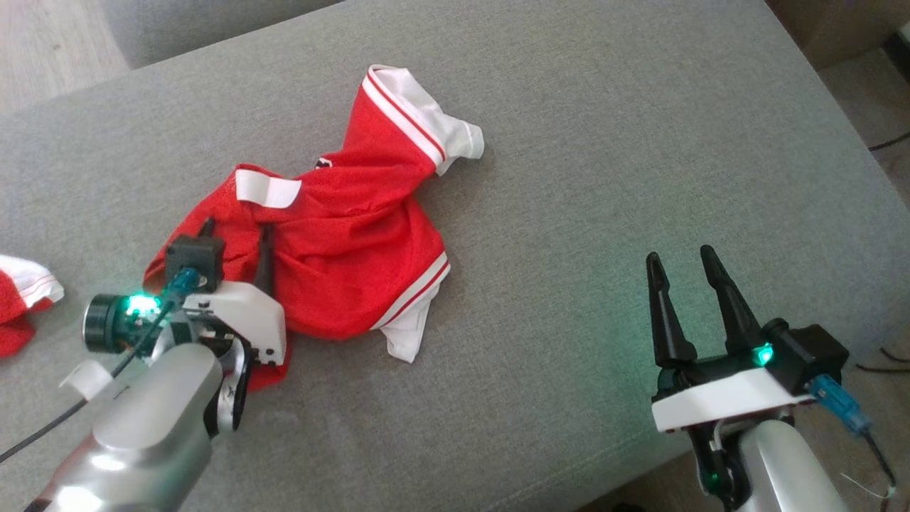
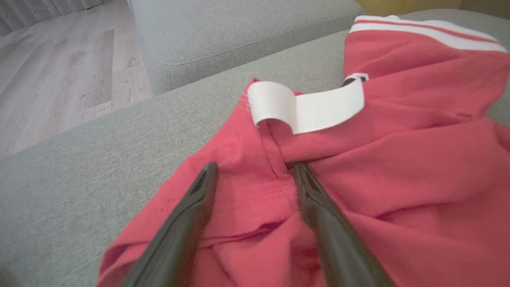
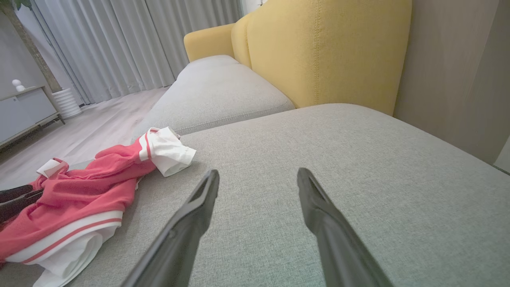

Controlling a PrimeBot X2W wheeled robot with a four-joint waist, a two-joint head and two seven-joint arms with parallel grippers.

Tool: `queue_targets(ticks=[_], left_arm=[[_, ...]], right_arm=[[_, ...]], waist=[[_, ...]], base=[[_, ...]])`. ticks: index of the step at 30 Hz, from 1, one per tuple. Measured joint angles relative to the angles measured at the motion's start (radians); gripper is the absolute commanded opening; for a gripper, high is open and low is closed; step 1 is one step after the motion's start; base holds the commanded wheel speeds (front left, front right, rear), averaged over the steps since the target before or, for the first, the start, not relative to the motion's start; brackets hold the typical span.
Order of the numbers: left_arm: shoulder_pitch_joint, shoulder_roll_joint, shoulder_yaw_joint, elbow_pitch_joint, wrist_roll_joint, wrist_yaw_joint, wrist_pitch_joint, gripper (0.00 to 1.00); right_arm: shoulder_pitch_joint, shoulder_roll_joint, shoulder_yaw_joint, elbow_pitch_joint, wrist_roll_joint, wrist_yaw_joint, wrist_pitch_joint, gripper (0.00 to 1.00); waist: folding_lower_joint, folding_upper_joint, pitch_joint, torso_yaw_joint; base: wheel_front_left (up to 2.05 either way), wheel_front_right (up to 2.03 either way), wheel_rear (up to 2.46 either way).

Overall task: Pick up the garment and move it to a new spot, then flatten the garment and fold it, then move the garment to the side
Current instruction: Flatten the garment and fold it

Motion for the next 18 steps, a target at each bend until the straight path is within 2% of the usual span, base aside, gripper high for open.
queue_targets(ticks=[6, 18], left_arm=[[0.003, 0.006, 0.002, 0.005, -0.016, -0.008, 0.005, 1.0], [0.002, 0.043, 0.005, 0.008, -0.015, 0.011, 0.002, 1.0]], right_arm=[[0.001, 0.0, -0.004, 0.0, -0.001, 0.0, 0.0, 1.0], [0.001, 0.0, -0.003, 0.0, -0.01, 0.0, 0.0, 1.0]], waist=[[-0.0001, 0.0, -0.008, 0.005], [-0.0001, 0.0, -0.01, 0.003]], base=[[0.0, 0.0, 0.0], [0.0, 0.0, 0.0]])
